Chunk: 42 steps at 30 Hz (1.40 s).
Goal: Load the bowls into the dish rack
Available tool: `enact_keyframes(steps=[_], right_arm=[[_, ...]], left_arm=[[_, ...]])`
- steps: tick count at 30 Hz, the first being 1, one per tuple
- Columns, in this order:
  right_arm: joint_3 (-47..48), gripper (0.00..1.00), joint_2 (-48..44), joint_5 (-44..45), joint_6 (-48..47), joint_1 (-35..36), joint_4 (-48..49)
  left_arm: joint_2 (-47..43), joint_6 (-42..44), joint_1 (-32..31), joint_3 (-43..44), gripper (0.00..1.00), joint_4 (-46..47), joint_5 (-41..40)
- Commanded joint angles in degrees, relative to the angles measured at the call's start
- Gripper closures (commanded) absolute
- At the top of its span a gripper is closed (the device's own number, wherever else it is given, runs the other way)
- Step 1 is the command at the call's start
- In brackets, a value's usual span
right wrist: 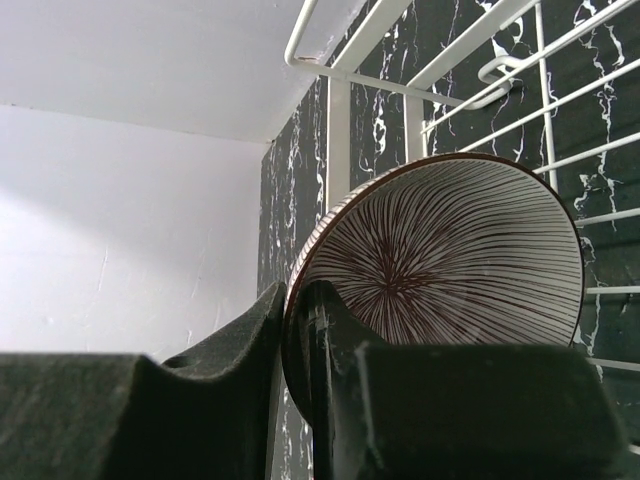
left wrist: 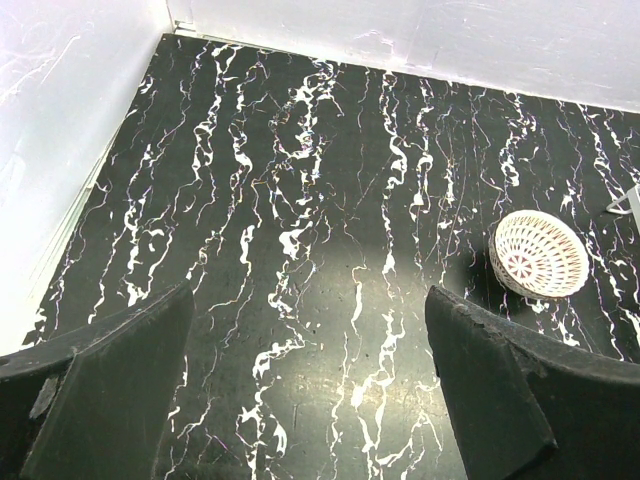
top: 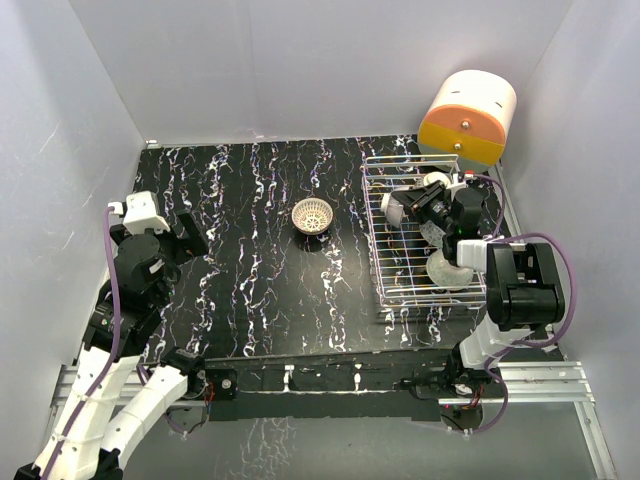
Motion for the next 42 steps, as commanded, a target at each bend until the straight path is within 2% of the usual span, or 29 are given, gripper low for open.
enact_keyframes(steps=[1, 7, 15, 21, 26, 29, 37, 42], right_arm=[[-2.3, 0.85, -2.3, 1.6, -1.0, -0.3, -1.9], [-7.3, 0.88, -2.3, 6.6, 9.4, 0.5, 16.6], [-2.6, 0.88, 0.0, 15.6, 12.0, 6.5, 18.3], [-4.4, 0.88, 7.6, 22.5, 16.9, 8.4, 31.3], [-5.6, 0.89, 8.9, 27.0, 15.9, 9.9, 35.8], [-7.1, 0.89, 7.1, 28.6, 14.9, 10.4, 35.2], [-12.0, 0.86, 0.3, 31.0, 14.8, 10.5, 25.4], [-14.6, 0.85, -1.2, 32.6, 15.5, 11.9, 23.8]], left_arm=[[-0.3, 0.0, -0.3, 0.5, 0.03, 1.0, 0.4], [0.5, -0.2, -0.3, 0.7, 0.03, 1.6, 1.3], [0.5, -0.1, -0.3, 1.2, 0.03, 1.3, 0.7], [0.1, 0.4, -0.3, 1.0, 0.03, 0.7, 0.2], [0.2, 1.1, -0.3, 1.1, 0.03, 1.0, -0.4], [0.3, 1.2, -0.3, 1.0, 0.03, 1.2, -0.6], [0.5, 0.2, -0.3, -0.3, 0.03, 1.8, 0.5], [0.9, 0.0, -0.3, -0.4, 0.03, 2.0, 1.1]])
